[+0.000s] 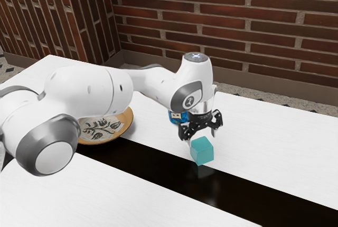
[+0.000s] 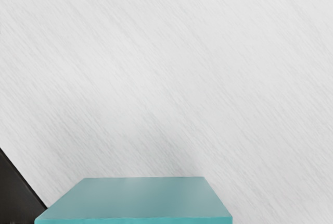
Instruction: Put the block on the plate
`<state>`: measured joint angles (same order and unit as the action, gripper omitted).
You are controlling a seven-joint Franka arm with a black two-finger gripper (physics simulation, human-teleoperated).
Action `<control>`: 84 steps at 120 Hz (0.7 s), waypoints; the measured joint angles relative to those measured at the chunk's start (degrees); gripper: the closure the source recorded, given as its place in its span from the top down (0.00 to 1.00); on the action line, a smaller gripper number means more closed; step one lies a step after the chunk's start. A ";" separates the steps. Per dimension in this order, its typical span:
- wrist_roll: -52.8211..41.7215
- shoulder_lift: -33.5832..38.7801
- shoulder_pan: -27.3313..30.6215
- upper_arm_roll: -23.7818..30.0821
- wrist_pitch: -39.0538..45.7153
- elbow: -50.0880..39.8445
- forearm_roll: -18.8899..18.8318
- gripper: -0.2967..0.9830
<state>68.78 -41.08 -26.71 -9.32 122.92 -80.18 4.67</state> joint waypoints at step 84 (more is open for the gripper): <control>5.60 -1.93 -0.18 0.95 1.74 -0.79 -0.09 0.77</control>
<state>74.38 -43.01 -26.90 -8.37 124.66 -80.97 4.58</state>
